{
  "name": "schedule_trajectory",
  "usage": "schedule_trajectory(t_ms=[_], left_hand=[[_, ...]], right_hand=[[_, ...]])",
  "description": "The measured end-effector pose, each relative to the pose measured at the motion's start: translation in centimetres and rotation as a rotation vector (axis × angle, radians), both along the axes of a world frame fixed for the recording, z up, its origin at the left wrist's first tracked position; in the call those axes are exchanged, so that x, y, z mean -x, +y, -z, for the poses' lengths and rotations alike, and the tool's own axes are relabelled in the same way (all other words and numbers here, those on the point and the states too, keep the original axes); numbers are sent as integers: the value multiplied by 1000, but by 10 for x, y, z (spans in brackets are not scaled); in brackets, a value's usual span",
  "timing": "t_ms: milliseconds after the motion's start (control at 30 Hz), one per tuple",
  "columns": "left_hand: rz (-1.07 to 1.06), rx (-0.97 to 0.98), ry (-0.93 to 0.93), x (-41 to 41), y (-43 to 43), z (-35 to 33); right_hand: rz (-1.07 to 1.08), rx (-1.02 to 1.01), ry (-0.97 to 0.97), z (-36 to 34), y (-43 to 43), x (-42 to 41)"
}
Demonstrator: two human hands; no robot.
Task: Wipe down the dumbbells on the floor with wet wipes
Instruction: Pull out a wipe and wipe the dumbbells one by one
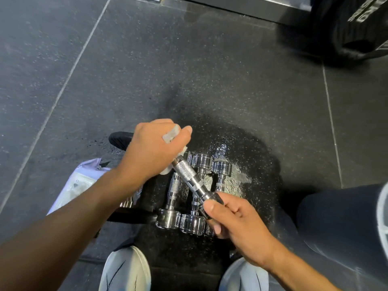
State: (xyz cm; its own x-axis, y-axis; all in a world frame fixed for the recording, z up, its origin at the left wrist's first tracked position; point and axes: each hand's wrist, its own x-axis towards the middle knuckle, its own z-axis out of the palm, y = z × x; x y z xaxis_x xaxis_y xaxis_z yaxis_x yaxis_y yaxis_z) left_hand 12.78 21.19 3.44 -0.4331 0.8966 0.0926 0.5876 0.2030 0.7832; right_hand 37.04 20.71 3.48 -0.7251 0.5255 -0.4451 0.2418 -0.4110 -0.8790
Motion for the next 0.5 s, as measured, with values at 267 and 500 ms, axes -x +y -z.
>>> schedule_trajectory(t_ms=[267, 500], left_hand=[[304, 473, 249, 13, 8, -28], [103, 726, -305, 14, 8, -21]], right_hand=[[-22, -448, -147, -2, 1, -11], [-167, -1056, -240, 1, 12, -20]])
